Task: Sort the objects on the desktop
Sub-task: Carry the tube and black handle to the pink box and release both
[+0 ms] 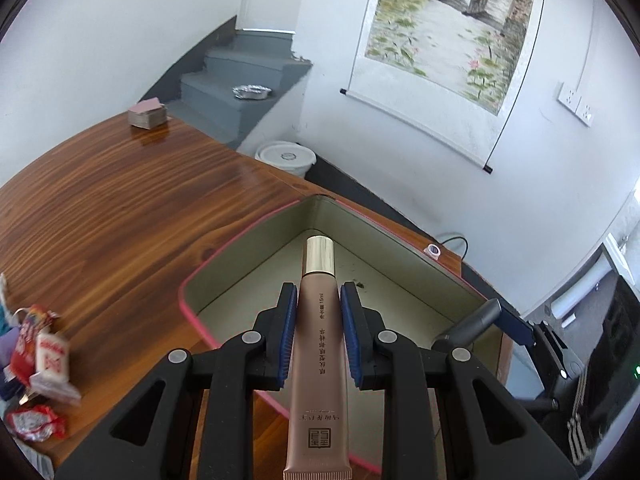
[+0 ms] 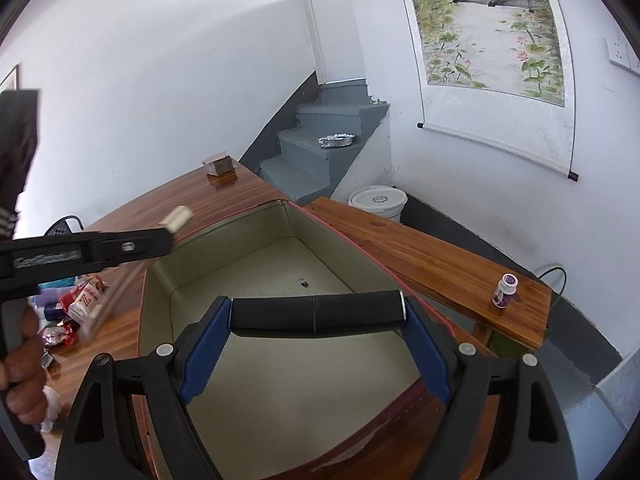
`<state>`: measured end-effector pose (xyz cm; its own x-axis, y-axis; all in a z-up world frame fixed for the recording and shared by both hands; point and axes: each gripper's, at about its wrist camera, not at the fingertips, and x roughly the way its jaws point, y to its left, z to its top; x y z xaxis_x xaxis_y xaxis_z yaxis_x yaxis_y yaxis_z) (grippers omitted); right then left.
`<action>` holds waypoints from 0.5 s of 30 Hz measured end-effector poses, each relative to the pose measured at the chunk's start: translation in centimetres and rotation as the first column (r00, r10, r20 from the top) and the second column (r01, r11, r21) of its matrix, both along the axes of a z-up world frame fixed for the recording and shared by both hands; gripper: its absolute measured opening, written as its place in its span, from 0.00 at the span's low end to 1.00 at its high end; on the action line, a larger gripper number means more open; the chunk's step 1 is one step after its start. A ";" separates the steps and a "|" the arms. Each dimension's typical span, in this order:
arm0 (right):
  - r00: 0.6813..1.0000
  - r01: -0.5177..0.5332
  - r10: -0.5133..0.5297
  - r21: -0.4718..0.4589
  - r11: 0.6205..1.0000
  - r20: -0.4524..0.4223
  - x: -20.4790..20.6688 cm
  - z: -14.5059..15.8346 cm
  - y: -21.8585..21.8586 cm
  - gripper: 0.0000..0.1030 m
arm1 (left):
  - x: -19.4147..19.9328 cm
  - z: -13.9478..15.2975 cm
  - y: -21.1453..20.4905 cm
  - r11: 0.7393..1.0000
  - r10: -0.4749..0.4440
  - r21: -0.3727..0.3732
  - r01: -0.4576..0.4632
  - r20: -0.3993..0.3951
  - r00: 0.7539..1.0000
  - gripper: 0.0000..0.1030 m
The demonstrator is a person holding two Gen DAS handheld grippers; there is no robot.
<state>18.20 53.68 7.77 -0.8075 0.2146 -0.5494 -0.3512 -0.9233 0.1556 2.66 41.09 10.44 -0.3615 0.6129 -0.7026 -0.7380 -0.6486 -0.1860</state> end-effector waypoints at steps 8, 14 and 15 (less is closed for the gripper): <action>1.000 -0.021 0.022 -0.009 1.000 0.012 -0.7 -0.6 -0.2 0.85 | -0.8 -1.3 1.6 1.000 -0.006 -0.025 0.007 0.053 0.999 0.29; 1.000 -0.018 0.018 -0.040 0.999 0.006 -0.8 -0.5 -0.2 0.85 | -0.2 -0.2 -0.2 0.998 0.050 -0.026 -0.050 -0.034 0.998 0.55; 1.000 -0.019 0.019 -0.041 0.999 0.003 -0.7 -0.4 -0.3 0.85 | -0.1 0.0 -0.6 0.998 0.055 -0.022 -0.056 -0.044 0.998 0.55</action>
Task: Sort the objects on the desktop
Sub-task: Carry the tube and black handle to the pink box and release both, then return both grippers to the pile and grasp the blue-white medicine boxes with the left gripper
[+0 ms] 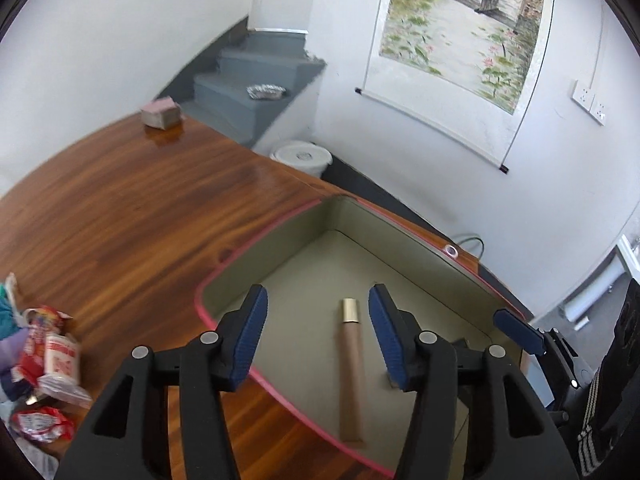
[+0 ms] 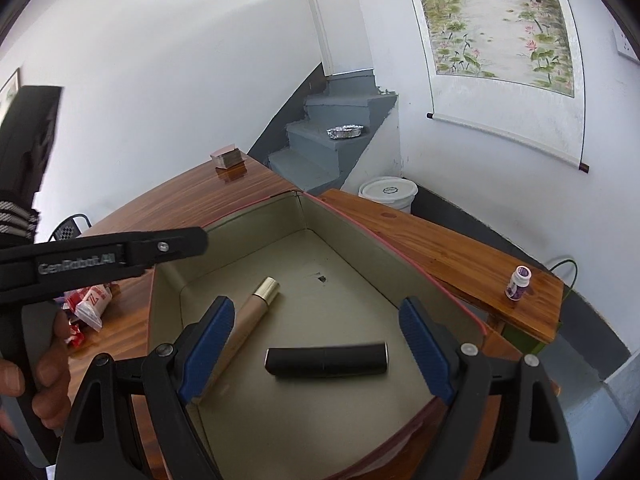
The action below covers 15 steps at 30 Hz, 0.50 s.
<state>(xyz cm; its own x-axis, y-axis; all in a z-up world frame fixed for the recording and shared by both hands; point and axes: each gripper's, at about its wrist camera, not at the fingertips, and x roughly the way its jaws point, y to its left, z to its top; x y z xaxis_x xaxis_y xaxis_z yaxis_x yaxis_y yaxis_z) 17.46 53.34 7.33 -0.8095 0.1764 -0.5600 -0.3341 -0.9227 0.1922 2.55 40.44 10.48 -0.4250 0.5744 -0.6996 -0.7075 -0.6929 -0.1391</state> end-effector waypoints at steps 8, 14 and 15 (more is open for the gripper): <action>0.998 -0.052 0.052 -0.013 0.999 -0.028 0.2 0.5 -2.2 0.88 | 0.3 0.5 -3.9 0.999 0.054 0.004 -0.054 -0.012 0.998 0.55; 0.989 -0.134 0.134 -0.007 0.991 -0.058 0.3 1.1 -5.4 0.97 | 0.0 0.0 -8.2 0.990 0.138 -0.015 -0.138 -0.013 0.990 0.55; 0.987 -0.149 0.148 -0.006 0.989 -0.063 0.3 1.2 -6.0 0.99 | -0.1 0.0 -9.3 0.987 0.158 -0.015 -0.158 -0.014 0.987 0.55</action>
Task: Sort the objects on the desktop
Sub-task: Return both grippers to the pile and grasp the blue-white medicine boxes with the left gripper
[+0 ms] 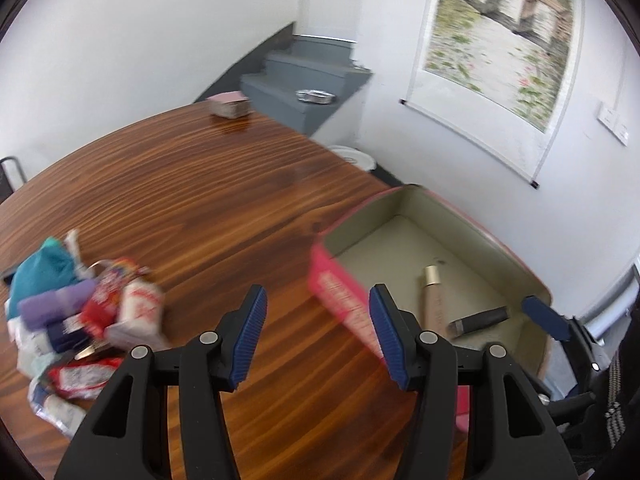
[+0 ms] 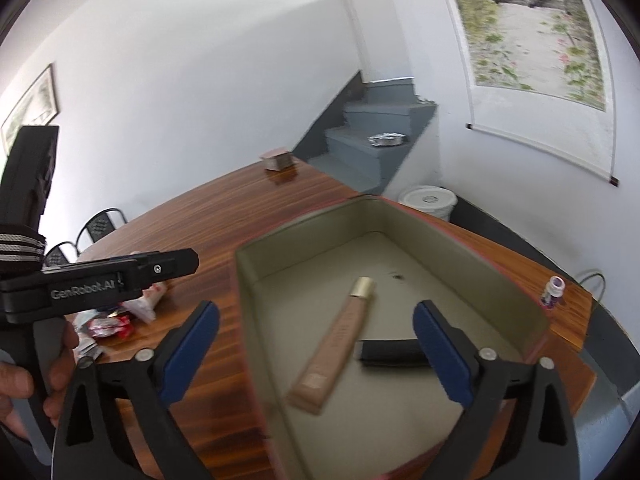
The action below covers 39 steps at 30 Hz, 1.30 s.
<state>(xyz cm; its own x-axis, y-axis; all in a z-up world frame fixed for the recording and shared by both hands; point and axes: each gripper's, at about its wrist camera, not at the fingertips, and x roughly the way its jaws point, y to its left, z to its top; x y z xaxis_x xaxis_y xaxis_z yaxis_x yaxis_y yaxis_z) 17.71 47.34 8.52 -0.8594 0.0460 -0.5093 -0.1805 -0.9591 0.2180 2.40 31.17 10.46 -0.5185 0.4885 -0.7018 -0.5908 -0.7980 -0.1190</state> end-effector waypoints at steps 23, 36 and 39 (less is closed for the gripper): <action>0.945 -0.316 0.315 -0.010 0.949 0.092 -3.0 -2.5 -14.4 0.99 | -3.6 -5.4 -19.9 0.905 0.419 -0.096 -0.415 0.027 0.908 0.55; 0.903 -0.410 0.410 -0.023 0.912 0.131 -3.8 -4.0 -17.7 0.99 | -2.1 -7.3 -23.5 0.830 0.547 -0.125 -0.543 -0.007 0.837 0.72; 0.899 -0.417 0.416 -0.028 0.909 0.134 -3.8 -4.2 -17.8 0.99 | -1.9 -7.6 -25.2 0.814 0.577 -0.104 -0.571 0.038 0.816 0.73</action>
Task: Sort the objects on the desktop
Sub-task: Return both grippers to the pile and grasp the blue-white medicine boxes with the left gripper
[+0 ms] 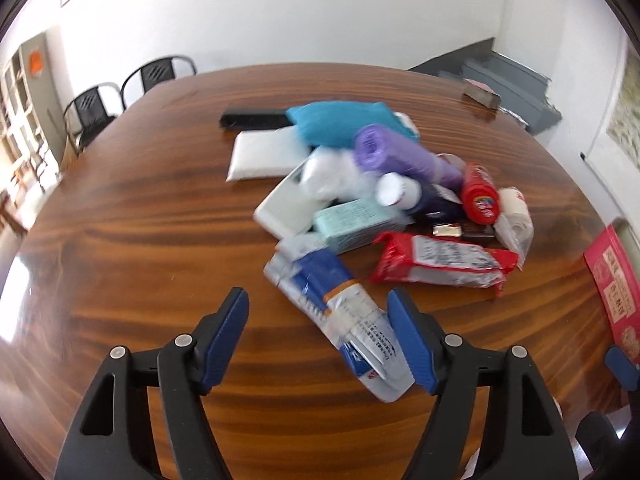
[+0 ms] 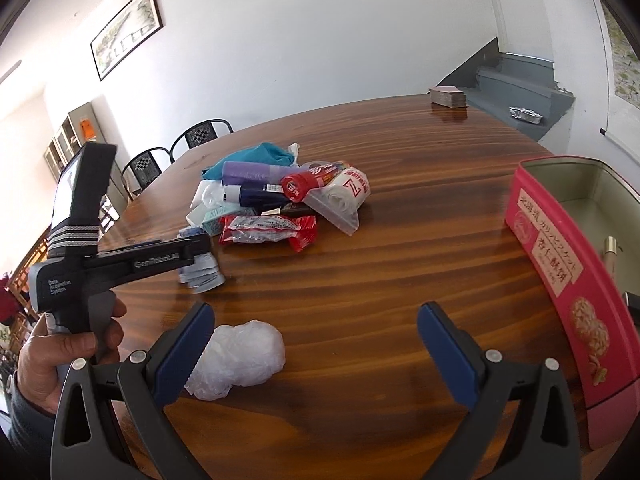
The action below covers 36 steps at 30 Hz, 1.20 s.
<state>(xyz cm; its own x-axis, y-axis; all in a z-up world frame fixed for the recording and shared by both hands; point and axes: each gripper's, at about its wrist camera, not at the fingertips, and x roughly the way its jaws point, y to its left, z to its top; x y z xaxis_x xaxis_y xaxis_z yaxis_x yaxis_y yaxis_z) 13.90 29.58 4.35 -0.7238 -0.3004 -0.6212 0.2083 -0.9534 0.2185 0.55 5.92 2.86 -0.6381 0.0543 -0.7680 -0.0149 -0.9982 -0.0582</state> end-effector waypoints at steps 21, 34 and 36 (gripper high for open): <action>0.996 -0.081 0.081 0.002 0.997 0.039 -0.1 -0.5 -1.2 0.99 | -0.7 -1.0 -0.8 1.000 -0.020 -0.001 0.020 0.029 0.999 0.34; 0.973 -0.215 0.199 0.152 0.965 0.117 -0.6 -1.9 -6.5 0.99 | 0.7 0.9 -2.7 0.998 -0.039 0.044 0.041 -0.048 0.998 0.34; 0.971 -0.224 0.204 0.168 0.960 0.128 -0.7 -2.1 -6.9 0.99 | 0.8 1.0 -2.9 0.998 -0.044 0.050 0.046 -0.051 0.998 0.34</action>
